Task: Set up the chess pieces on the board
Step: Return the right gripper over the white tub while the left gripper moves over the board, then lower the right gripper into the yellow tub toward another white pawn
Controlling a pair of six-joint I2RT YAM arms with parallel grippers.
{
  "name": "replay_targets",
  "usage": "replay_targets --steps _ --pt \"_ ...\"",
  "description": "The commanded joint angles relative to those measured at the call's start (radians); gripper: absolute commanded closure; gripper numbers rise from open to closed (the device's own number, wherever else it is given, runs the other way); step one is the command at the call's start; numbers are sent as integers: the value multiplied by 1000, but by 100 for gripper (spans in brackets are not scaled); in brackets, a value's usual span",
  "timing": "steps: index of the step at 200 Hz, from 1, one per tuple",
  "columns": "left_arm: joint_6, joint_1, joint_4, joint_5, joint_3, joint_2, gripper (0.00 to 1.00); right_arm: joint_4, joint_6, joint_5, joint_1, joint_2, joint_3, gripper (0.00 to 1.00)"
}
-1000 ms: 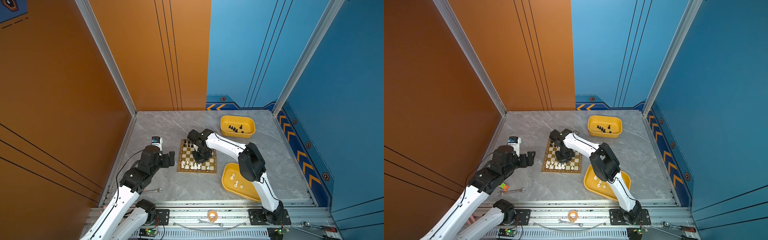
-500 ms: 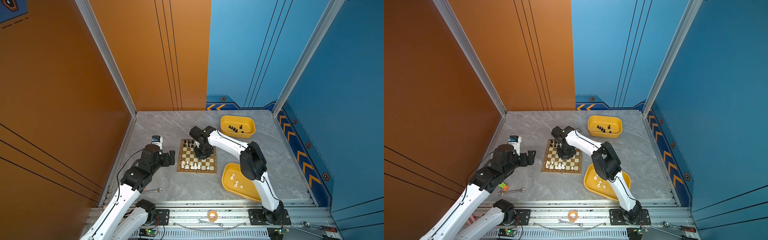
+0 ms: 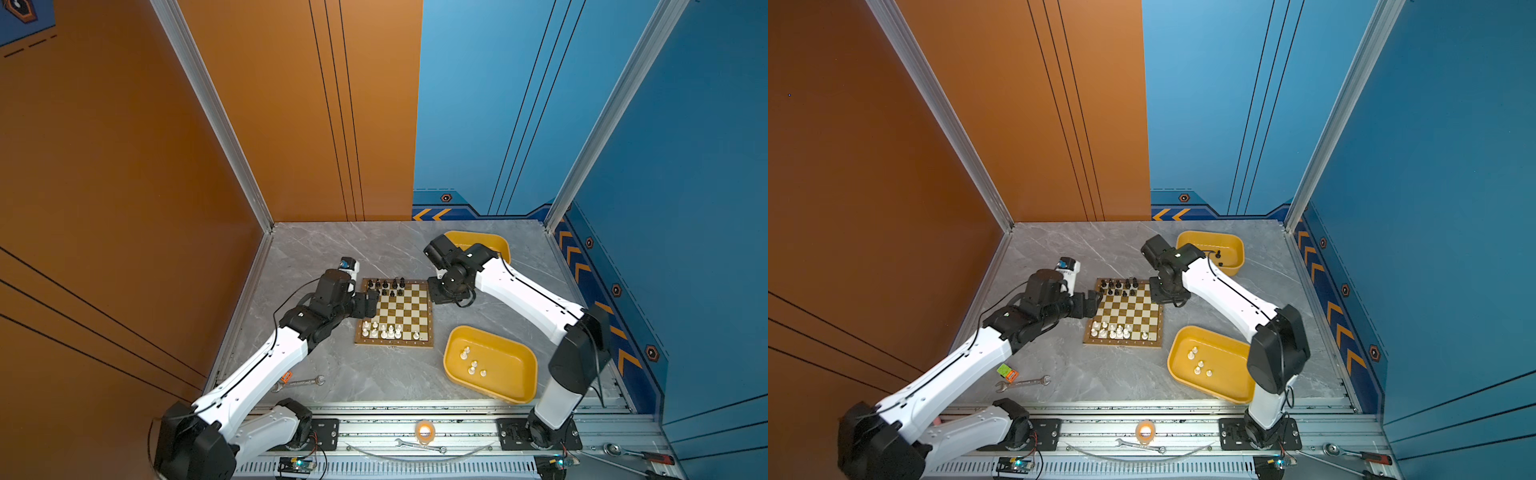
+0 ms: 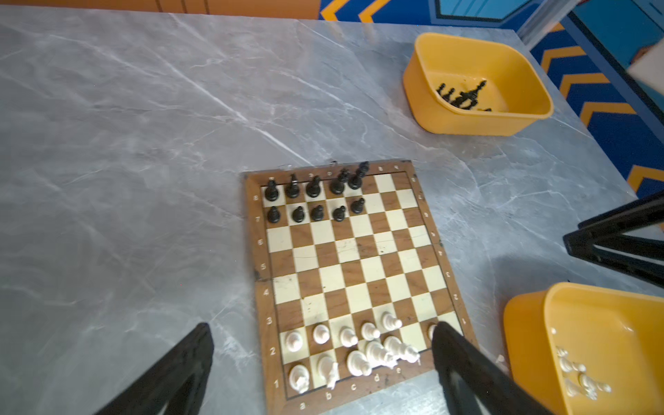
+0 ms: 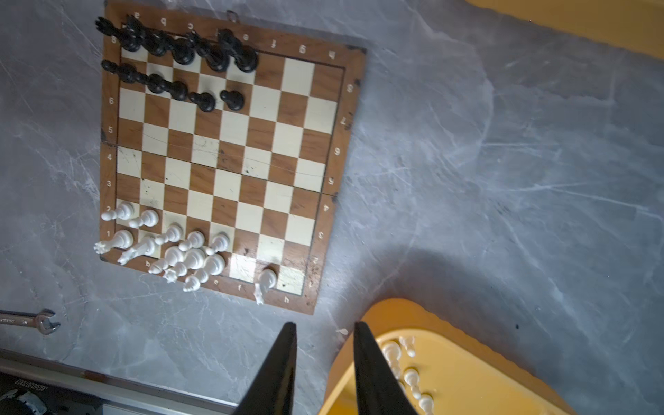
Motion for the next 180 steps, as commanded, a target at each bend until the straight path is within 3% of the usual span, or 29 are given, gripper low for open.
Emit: replay_targets --steps 1,39,83,180 --pt "17 -75 62 16 75 77 4 8 72 36 -11 -95 -152 70" --pt "16 -190 80 -3 152 202 4 54 142 -4 -25 -248 -380 71" --pt "24 -252 67 -26 239 271 4 129 167 -62 -42 -296 -544 71" --pt "23 -294 20 -88 261 277 4 231 135 -98 -95 -222 -600 75"
